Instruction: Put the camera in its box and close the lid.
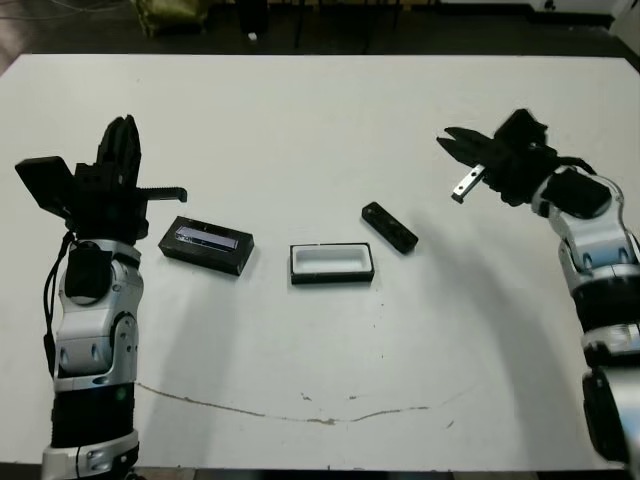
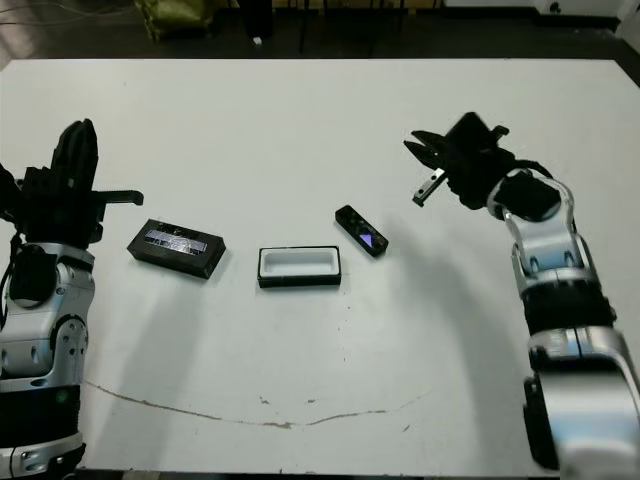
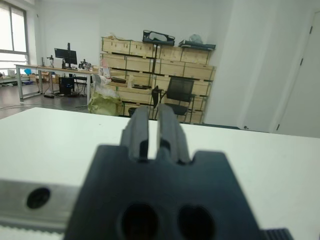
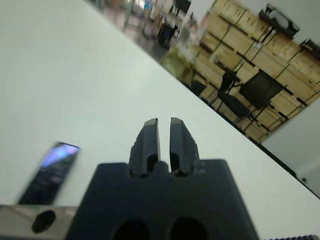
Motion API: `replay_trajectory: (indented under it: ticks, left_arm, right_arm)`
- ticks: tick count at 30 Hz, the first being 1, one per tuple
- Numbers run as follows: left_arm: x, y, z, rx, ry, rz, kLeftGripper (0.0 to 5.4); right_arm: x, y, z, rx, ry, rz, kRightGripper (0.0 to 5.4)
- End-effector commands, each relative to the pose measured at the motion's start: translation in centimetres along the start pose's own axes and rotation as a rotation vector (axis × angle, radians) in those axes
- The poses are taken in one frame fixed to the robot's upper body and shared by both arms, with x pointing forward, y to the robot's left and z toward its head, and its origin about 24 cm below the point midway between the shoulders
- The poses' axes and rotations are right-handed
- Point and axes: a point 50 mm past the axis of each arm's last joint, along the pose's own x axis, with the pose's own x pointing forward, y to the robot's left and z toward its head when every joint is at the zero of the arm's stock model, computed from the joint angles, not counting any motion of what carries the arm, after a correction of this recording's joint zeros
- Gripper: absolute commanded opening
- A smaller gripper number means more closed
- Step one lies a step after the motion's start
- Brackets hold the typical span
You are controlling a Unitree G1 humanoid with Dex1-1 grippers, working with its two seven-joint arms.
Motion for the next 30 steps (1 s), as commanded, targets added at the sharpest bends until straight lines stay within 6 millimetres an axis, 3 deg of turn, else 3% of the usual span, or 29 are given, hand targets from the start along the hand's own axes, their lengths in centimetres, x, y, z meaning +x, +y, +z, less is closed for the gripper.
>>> replay_trajectory:
  ticks: [1,16,30]
  left_arm:
    - [-0.3,0.3,-0.6,0.009,0.038,0.006,0.04]
    - [-0.3,0.4,-0.7,0.017,0.04,0.005,0.01]
    - [-0.2,0.4,-0.7,0.017,0.04,0.001,0.0]
  right_arm:
    - [-1.0,1.2,-0.4,0.084,-0.007,-0.029,0.0]
    - [-3.2,4.1,-0.1,0.123,0.113,-0.128,0.09]
    - [-3.3,5.8,0.8,0.152,0.293,0.043,3.08]
